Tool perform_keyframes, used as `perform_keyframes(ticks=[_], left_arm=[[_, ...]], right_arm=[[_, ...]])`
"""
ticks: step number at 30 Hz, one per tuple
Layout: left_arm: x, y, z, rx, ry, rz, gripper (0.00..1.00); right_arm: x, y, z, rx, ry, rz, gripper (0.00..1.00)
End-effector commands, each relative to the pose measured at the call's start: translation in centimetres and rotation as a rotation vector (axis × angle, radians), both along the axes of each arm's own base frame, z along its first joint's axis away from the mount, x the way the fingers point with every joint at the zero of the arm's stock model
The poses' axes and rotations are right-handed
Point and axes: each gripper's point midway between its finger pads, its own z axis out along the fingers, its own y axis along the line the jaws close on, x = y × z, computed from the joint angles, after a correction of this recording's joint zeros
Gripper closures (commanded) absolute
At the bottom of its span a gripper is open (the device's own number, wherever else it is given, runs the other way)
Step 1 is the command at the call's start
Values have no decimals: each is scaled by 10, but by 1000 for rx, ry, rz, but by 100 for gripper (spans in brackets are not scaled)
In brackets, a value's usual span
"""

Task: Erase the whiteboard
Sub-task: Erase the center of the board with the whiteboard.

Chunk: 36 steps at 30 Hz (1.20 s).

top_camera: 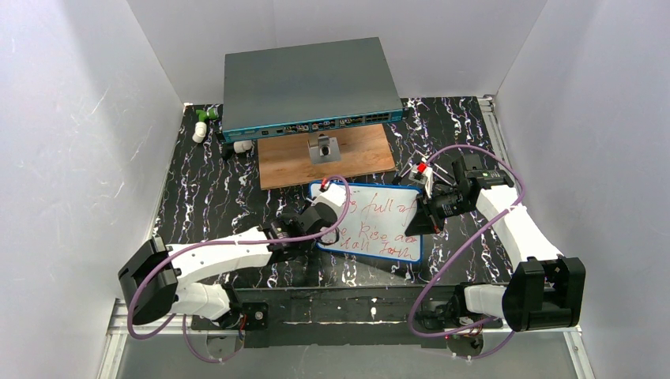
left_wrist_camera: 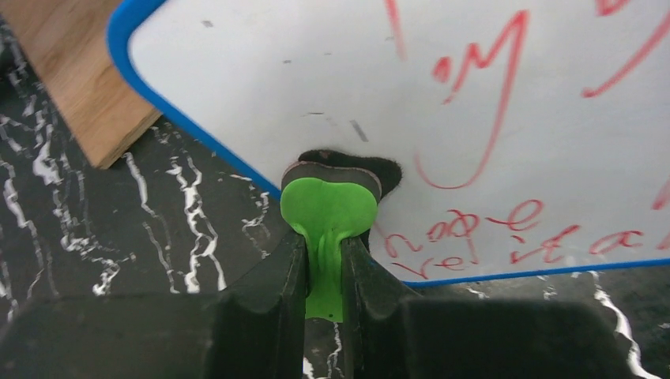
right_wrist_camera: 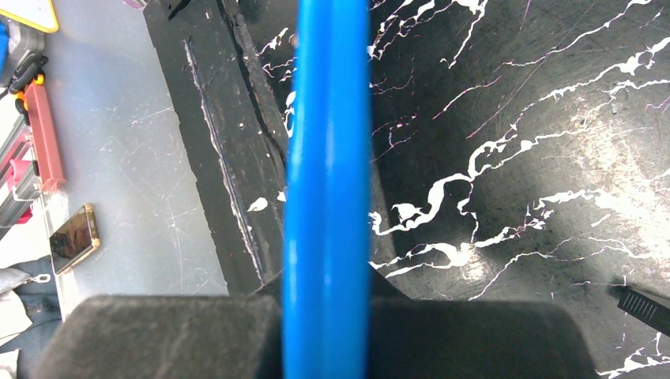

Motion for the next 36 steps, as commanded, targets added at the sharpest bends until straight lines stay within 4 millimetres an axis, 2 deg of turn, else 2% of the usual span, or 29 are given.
perform_keyframes(ticks=[1, 6, 8, 11, 15, 19, 23, 25, 28, 32, 36], left_arm=[[18, 20, 22, 25, -66, 124, 100], [26, -22, 46, -74, -66, 1, 100], [23, -41, 47, -117, -40, -69, 100], [17, -54, 38, -131, -2, -119, 100], [5, -52, 13, -124, 53, -128, 100], [-2, -29, -6, -105, 64, -68, 100], [1, -8, -12, -109, 43, -2, 100], [6, -3, -8, -110, 39, 20, 100], [17, -8, 10, -124, 13, 17, 100], [29, -31, 42, -169, -25, -33, 100], [33, -50, 50, -188, -9, -79, 100]], right_arm=[[-8, 8, 14, 57, -31, 58, 99], [-9, 7, 15, 57, -38, 58, 99], [-9, 7, 15, 56, -43, 59, 99], [-9, 7, 14, 52, -41, 58, 99], [-8, 7, 13, 49, -38, 57, 99], [-7, 6, 12, 47, -36, 57, 99], [-7, 7, 12, 49, -30, 58, 99], [-7, 7, 12, 50, -29, 59, 99], [-7, 7, 12, 51, -26, 59, 99], [-7, 7, 12, 51, -28, 59, 99], [-8, 7, 12, 49, -32, 59, 99]])
